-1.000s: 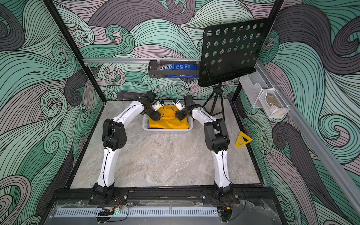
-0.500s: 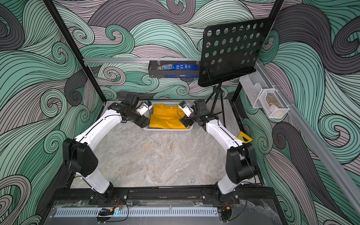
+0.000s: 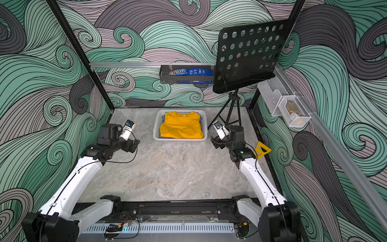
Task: Put the folded t-shirts into the basket
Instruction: Reset both arms
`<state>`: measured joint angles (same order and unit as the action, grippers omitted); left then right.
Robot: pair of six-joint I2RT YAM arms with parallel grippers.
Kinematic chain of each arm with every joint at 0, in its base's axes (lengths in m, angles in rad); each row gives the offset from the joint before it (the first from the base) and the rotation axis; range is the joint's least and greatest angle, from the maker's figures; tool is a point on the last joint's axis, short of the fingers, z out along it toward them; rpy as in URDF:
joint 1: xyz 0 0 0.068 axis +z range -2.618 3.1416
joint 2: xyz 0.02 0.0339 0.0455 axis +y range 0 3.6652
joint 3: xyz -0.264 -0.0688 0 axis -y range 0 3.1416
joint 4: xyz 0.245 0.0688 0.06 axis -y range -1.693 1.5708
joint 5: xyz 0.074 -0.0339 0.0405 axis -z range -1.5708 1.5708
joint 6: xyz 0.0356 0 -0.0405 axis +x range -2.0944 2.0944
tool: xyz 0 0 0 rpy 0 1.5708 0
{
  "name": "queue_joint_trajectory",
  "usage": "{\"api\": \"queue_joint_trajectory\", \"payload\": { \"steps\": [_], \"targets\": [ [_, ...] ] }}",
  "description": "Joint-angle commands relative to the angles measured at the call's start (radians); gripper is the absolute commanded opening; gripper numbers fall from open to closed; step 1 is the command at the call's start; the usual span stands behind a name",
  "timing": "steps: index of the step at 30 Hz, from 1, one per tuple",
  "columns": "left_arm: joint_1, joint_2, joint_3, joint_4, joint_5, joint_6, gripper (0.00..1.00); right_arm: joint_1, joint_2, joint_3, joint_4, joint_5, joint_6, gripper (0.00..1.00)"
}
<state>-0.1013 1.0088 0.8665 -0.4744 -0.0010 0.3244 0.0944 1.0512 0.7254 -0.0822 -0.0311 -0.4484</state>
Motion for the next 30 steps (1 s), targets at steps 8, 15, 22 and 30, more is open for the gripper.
{"api": "queue_joint_trajectory", "payload": {
  "steps": [8,15,22,30],
  "targets": [
    [0.157,-0.011,-0.318,0.489,-0.134,-0.3,0.99,-0.227,0.045,-0.162,0.369,-0.11,0.413,0.99],
    [0.158,0.135,-0.388,0.681,0.047,-0.202,0.99,-0.178,0.195,-0.297,0.708,-0.145,0.446,0.99],
    [0.142,0.317,-0.455,1.07,0.073,-0.234,0.99,-0.079,0.326,-0.465,1.141,-0.063,0.433,0.99],
    [0.06,0.459,-0.484,1.268,-0.009,-0.225,0.99,-0.049,0.448,-0.602,1.559,0.006,0.443,0.99]
  ]
}}
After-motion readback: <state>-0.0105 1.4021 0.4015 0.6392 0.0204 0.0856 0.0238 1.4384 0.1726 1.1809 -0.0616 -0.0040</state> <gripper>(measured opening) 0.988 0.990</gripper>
